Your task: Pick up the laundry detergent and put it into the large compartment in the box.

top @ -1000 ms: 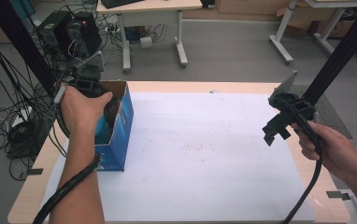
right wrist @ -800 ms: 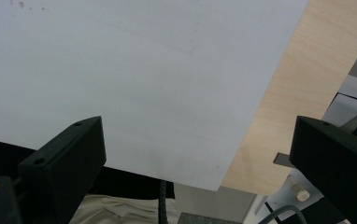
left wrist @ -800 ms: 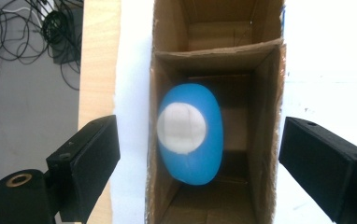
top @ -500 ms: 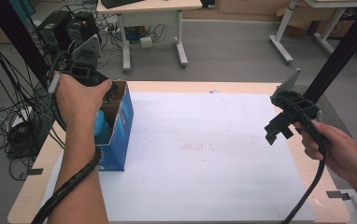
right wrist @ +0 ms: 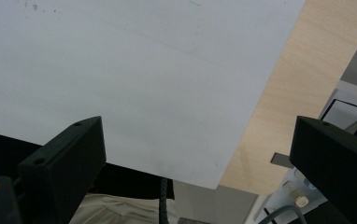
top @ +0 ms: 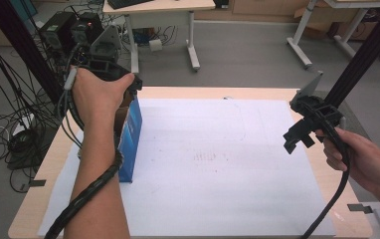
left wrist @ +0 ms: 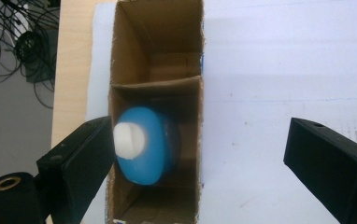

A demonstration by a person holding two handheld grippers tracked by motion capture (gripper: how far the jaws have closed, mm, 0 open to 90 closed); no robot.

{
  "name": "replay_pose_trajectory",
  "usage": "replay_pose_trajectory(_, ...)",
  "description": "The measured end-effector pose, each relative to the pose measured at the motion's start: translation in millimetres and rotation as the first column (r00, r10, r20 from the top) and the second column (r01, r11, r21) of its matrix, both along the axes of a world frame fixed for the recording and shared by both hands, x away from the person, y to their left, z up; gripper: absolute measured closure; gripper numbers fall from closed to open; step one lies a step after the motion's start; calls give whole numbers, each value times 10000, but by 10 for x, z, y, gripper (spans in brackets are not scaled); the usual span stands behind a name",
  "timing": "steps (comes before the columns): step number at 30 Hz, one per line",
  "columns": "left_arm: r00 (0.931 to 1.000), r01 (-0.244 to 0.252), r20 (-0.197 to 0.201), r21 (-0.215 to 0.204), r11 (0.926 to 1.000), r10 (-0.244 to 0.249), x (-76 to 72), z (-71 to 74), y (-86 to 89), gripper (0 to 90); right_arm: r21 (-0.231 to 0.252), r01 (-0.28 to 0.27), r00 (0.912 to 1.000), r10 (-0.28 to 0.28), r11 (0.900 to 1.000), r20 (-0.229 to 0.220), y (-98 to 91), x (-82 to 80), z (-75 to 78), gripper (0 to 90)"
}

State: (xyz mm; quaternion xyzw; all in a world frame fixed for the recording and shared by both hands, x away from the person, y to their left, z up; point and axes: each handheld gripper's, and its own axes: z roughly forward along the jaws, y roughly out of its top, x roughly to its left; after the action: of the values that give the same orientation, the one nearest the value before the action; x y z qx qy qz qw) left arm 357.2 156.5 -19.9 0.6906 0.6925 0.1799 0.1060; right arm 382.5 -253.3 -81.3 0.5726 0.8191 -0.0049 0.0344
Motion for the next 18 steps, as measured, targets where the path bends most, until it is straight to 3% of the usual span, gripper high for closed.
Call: replay_pose_trajectory(18,9979,636,-93,-178,9978,-637,127,-29,-280,90,131,22,10000,-21,9999,-61,-65,14,-12,37)
